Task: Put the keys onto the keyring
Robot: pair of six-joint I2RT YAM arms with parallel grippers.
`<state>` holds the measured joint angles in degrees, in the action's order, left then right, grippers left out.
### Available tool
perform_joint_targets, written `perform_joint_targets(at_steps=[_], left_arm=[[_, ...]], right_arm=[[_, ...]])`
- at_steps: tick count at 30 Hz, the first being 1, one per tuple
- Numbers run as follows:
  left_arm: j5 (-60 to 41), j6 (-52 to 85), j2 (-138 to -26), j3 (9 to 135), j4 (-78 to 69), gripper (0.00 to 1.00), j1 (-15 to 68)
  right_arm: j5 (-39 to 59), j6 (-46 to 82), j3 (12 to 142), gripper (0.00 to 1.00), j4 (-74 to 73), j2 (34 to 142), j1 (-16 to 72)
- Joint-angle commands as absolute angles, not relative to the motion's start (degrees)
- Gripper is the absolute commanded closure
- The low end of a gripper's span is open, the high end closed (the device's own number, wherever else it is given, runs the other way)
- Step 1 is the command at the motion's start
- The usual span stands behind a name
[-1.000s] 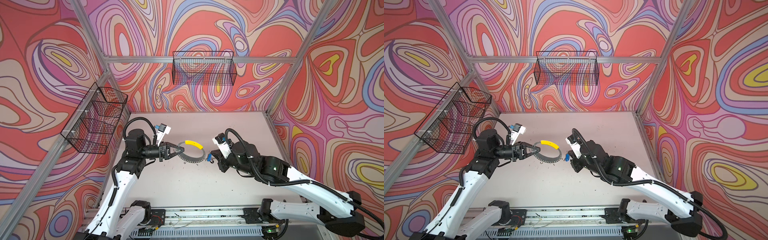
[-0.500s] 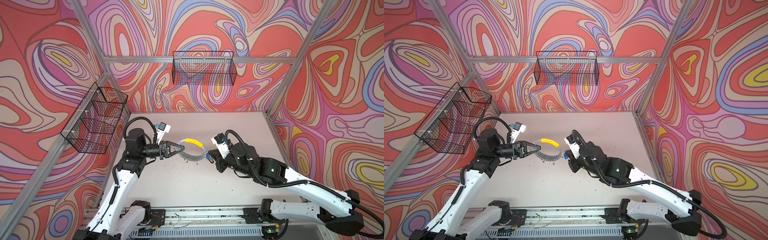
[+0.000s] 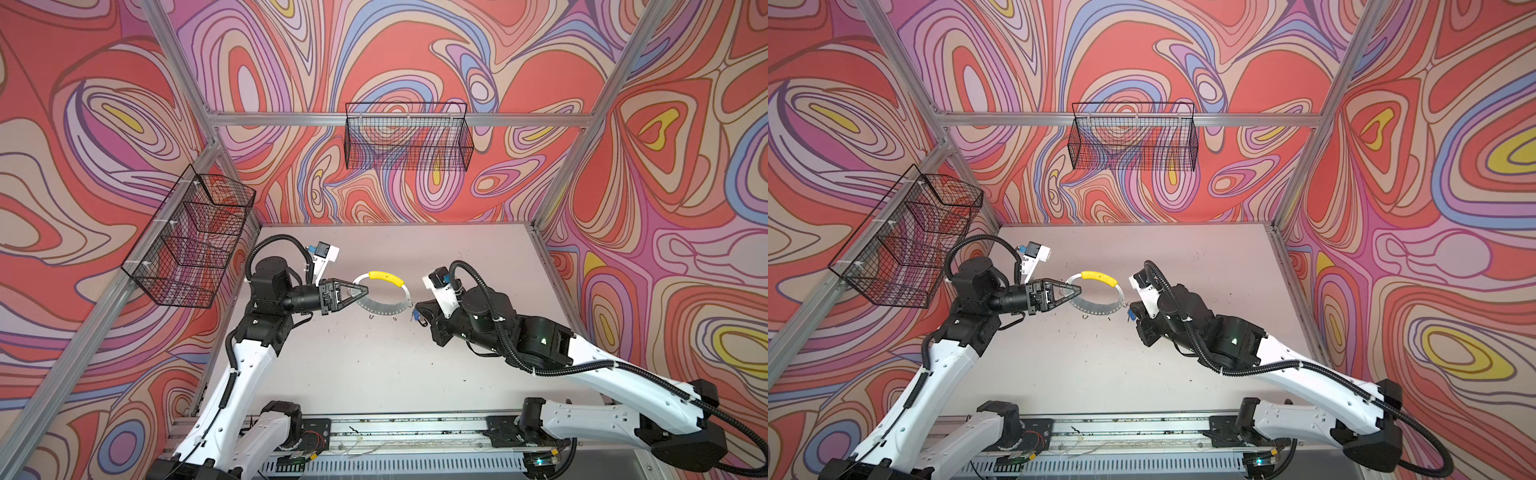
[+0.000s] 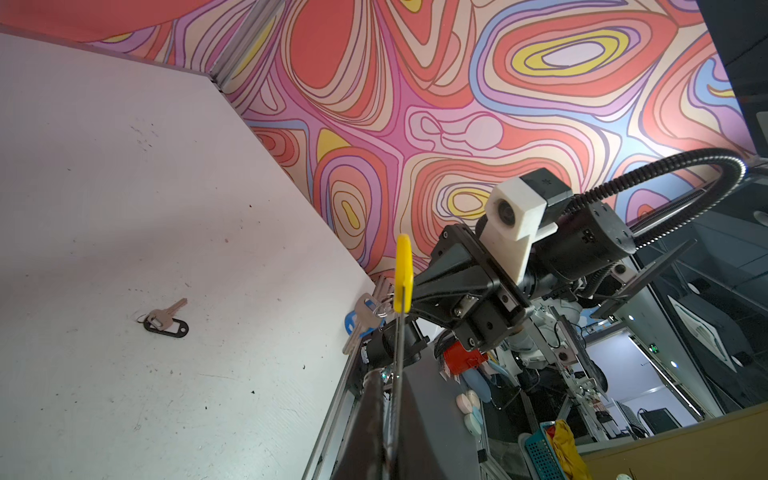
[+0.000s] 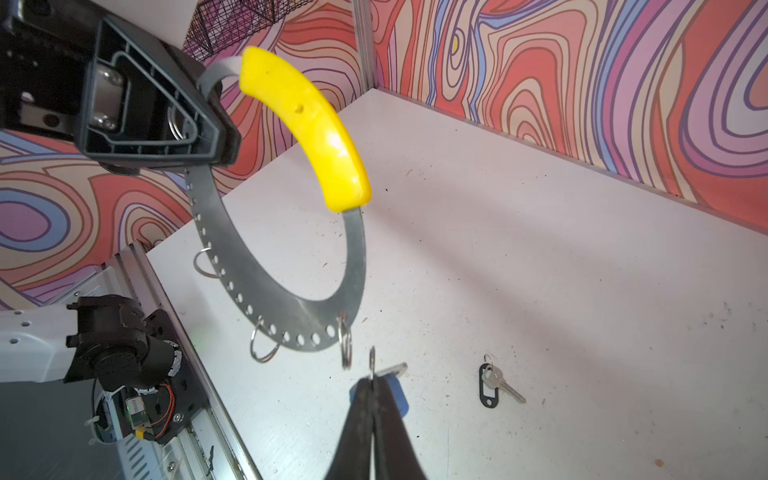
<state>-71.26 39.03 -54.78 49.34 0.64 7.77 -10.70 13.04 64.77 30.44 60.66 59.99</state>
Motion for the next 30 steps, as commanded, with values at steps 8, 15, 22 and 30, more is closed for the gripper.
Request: perform_joint_targets(at_steps=[8, 15, 22, 30], left_arm=[[-54.92, 34.24, -47.32, 47.15, 1.07, 1.00, 8.00], [-51.64, 34.20, -46.35, 46.64, -0.19, 1.00, 9.52], [-47.02, 34.66, -45.75, 47.02, 0.34, 1.00, 11.12], [-48.01, 36.52, -46.50, 47.58, -0.88, 1.00, 11.47]], right_arm=[[-6.67, 15.29, 68.34, 1.00, 33.11, 61.86, 60.25], [-2.47, 14.78, 72.28, 1.00, 32.04, 65.95, 60.23], [-8.63, 13.04, 73.01, 1.00, 32.10, 68.68, 61.70], [-14.03, 10.91, 70.26, 1.00, 30.04, 68.77, 61.70]])
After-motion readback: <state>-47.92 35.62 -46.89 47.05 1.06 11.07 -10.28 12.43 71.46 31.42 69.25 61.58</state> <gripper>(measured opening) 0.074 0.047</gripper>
